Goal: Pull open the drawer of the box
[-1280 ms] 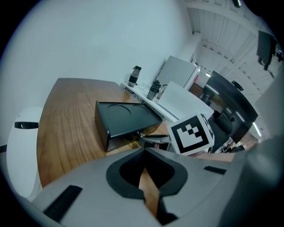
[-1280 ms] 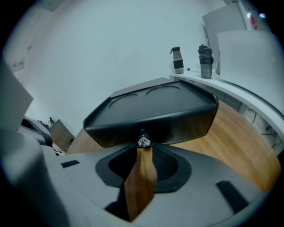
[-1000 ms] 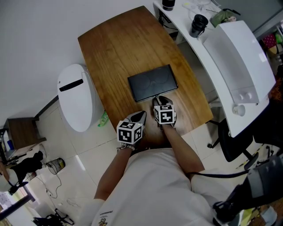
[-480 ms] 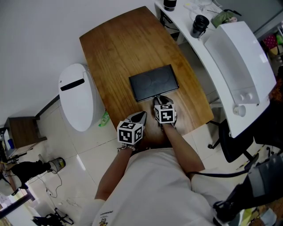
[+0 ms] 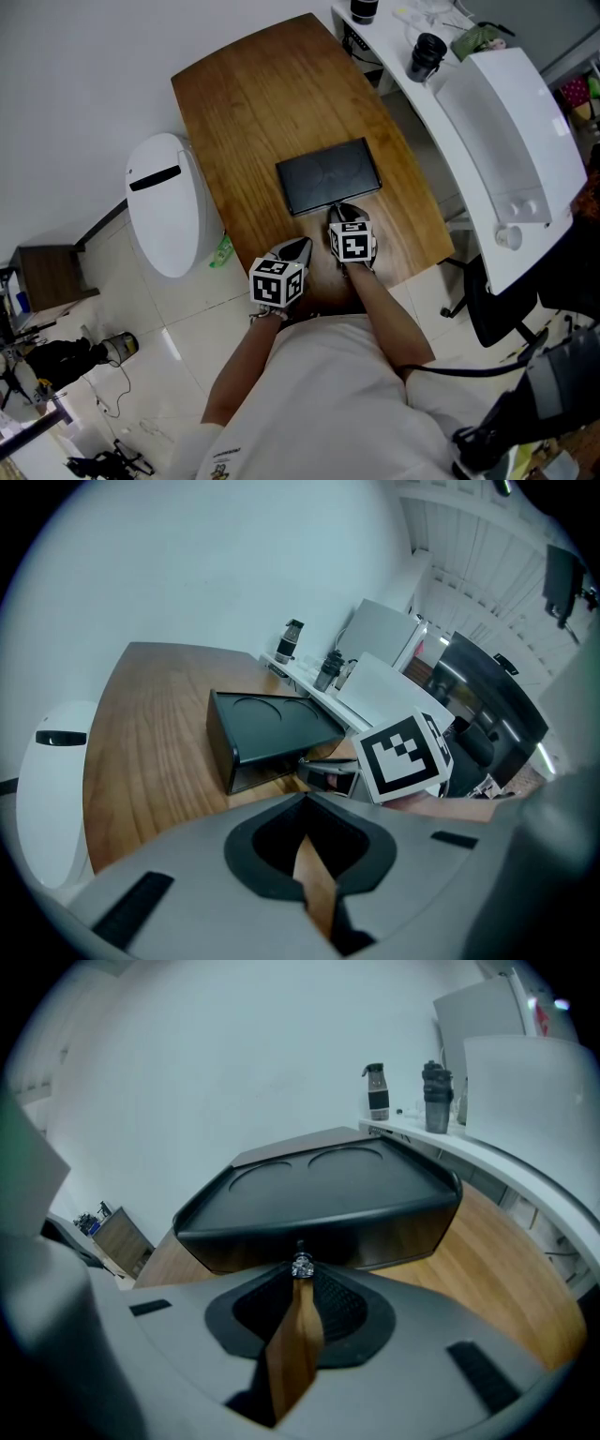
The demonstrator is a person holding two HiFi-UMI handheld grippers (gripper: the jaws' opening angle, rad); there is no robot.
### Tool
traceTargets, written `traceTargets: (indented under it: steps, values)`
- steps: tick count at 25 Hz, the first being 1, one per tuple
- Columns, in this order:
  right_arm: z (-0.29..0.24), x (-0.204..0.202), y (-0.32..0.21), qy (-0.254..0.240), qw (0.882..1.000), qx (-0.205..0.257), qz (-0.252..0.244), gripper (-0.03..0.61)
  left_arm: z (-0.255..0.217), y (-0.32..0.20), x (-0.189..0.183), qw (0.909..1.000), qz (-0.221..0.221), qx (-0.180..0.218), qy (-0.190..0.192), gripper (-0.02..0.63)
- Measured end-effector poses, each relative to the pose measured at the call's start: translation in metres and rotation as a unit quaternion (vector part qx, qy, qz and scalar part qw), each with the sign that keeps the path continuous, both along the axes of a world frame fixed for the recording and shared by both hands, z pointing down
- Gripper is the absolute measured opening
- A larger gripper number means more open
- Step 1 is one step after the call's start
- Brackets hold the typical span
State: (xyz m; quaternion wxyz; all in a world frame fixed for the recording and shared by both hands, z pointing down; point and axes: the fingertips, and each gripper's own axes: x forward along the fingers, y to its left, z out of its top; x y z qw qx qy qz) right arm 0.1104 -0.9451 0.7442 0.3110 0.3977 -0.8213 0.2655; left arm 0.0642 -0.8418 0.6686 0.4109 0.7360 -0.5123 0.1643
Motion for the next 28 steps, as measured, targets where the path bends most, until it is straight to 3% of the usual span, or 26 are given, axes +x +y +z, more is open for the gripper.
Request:
traceTargets:
  steps: [28]
  values:
    - [0.0, 0.017, 0.027, 0.008, 1.0, -0.008, 0.008, 0.058, -0.002, 0.021, 0.012, 0.9997, 0.024, 0.0, 0.0, 0.002]
